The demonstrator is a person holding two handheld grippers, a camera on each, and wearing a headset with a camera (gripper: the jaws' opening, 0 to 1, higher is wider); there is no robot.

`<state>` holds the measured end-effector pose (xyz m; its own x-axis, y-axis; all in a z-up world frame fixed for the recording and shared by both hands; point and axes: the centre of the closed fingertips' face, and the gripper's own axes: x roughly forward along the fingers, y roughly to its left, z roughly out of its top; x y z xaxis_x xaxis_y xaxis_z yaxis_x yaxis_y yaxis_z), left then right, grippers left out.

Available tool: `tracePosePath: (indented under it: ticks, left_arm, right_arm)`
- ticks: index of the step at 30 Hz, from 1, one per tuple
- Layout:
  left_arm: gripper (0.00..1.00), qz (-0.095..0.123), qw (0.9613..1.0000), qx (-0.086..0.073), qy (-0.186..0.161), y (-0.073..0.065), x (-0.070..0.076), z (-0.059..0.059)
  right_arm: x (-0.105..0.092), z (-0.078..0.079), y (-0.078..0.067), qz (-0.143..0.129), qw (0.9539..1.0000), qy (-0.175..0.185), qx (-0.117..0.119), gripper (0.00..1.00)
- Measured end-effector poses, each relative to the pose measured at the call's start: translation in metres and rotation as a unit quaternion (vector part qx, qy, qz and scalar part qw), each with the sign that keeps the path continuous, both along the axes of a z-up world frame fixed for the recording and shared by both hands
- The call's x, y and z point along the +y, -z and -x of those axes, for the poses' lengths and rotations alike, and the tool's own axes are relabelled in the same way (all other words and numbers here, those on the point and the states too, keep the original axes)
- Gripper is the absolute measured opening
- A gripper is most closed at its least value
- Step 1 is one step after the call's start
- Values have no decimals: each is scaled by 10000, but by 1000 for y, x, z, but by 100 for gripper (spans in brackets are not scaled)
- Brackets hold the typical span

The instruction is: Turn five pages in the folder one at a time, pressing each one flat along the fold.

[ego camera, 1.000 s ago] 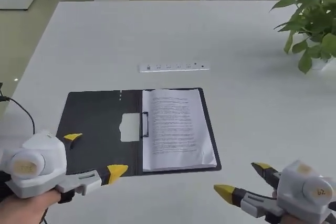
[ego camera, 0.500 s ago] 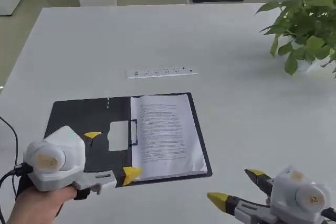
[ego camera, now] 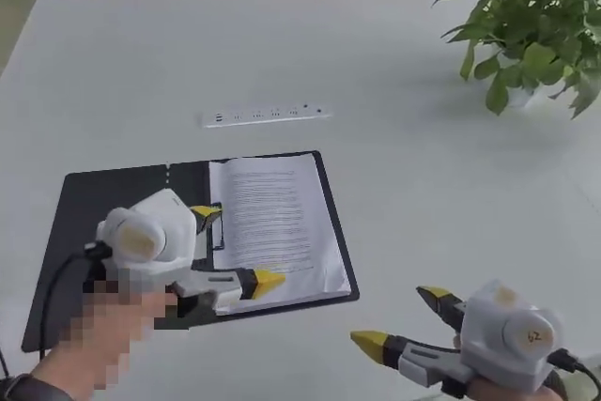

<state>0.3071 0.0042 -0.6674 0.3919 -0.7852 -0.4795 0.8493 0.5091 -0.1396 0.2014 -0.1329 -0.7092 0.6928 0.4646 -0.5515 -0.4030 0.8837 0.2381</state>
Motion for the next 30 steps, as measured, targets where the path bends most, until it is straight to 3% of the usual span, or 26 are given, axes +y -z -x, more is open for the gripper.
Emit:
tracePosePath:
  ticks: [4, 7, 11, 19, 30]
  left_arm:
    - [80, 47, 10000, 63, 55, 7, -21, -5]
    - [80, -50, 9997, 75, 213, 17, -37, -5]
    - [80, -61, 9994, 206, 280, 31, -52, -8]
    - [79, -61, 9993, 311, 212, 45, -73, -10]
    - [78, -460, 9980, 393, 180, 93, -98, -8]
  right_arm:
    - [0, -1, 2, -5, 10000, -25, 13, 78]
    - [0, -2, 3, -29, 10000, -54, 16, 78]
    - [-1, -1, 7, -6, 9999, -94, 57, 78]
    - [-7, 2, 12, -47, 9999, -50, 122, 77]
    - [-13, 7, 14, -74, 9998, -35, 192, 77]
